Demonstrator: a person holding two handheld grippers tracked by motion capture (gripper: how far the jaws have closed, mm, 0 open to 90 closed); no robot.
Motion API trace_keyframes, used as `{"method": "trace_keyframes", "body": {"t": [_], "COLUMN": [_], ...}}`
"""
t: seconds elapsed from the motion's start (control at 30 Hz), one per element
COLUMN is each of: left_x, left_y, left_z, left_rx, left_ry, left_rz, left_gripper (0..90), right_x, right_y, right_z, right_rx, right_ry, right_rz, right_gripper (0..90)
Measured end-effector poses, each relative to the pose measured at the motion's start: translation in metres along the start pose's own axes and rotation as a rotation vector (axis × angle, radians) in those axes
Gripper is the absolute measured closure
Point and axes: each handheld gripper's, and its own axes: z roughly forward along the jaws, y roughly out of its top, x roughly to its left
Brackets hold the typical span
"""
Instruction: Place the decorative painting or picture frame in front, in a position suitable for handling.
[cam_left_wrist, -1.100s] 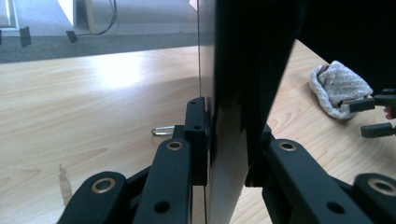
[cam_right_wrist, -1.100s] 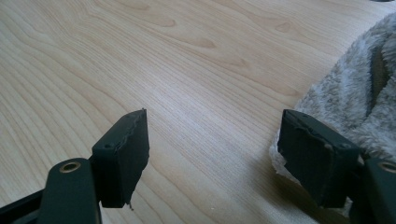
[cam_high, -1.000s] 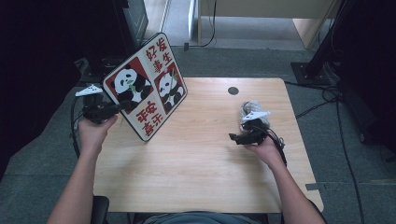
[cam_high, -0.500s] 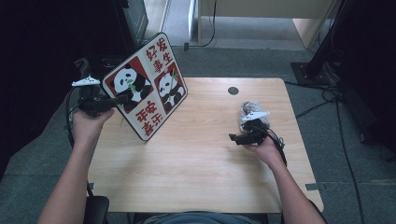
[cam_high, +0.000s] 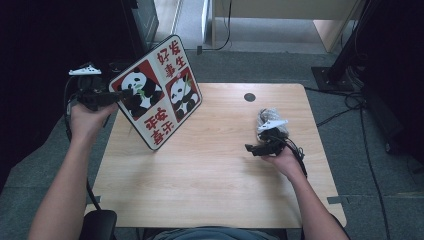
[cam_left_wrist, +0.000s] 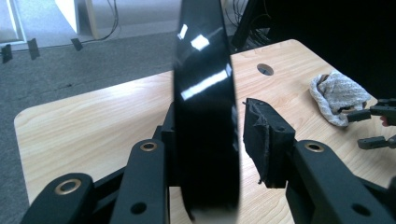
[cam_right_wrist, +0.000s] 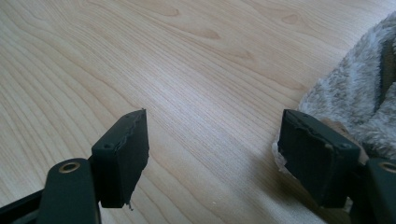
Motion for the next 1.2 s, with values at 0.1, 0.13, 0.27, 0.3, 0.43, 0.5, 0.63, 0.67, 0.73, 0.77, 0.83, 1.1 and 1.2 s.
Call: {"method": "trace_keyframes", "body": {"t": [0.1, 0.13, 0.27, 0.3, 0.43, 0.5, 0.63, 0.67, 0.73, 0.77, 0.83, 1.1, 1.2], "left_x": [0.002, 0.002, 0.005, 0.005, 0.008, 0.008, 0.008, 0.008, 0.009, 0.009, 0.008, 0.006, -0.001], "left_y": [0.004, 0.006, 0.014, 0.014, 0.020, 0.024, 0.033, 0.037, 0.039, 0.039, 0.042, 0.046, 0.048], "left_z": [0.000, 0.000, 0.004, 0.004, 0.005, 0.004, 0.006, 0.008, 0.010, 0.010, 0.012, 0.013, 0.012], "left_rx": [0.008, 0.009, 0.042, 0.042, 0.040, 0.046, 0.080, 0.103, 0.119, 0.119, 0.138, 0.162, 0.120], "left_ry": [-0.007, -0.004, -0.019, -0.019, -0.035, -0.042, -0.034, -0.043, -0.058, -0.058, -0.057, -0.053, -0.054], "left_rz": [0.002, 0.006, 0.006, 0.006, -0.004, 0.004, 0.028, 0.032, 0.036, 0.036, 0.040, 0.013, 0.027], "left_gripper": [61.2, 61.2, 61.7, 61.6, 58.1, 58.0, 62.4, 63.7, 68.0, 69.7, 73.9, 81.1, 81.6], "right_x": [0.000, 0.000, 0.000, 0.000, 0.000, 0.000, 0.001, 0.001, 0.001, 0.001, 0.001, 0.001, 0.000], "right_y": [0.000, 0.000, 0.000, 0.000, 0.000, 0.000, 0.000, 0.000, 0.000, 0.000, 0.000, 0.000, 0.001], "right_z": [0.000, 0.000, 0.001, 0.001, 0.001, 0.001, 0.001, 0.001, 0.001, 0.001, 0.001, 0.001, 0.001], "right_rx": [0.001, 0.002, 0.003, 0.003, 0.006, 0.007, 0.009, 0.010, 0.011, 0.011, 0.012, 0.017, 0.013], "right_ry": [-0.001, -0.001, -0.002, -0.002, 0.000, -0.001, -0.002, 0.000, 0.001, 0.001, 0.002, 0.000, -0.003], "right_rz": [-0.002, -0.005, -0.010, -0.010, -0.008, -0.010, -0.009, -0.009, -0.012, -0.012, -0.010, -0.016, -0.017], "right_gripper": [24.8, 24.8, 24.8, 24.8, 24.7, 24.7, 24.7, 24.7, 24.7, 24.7, 24.7, 24.7, 24.8]}}
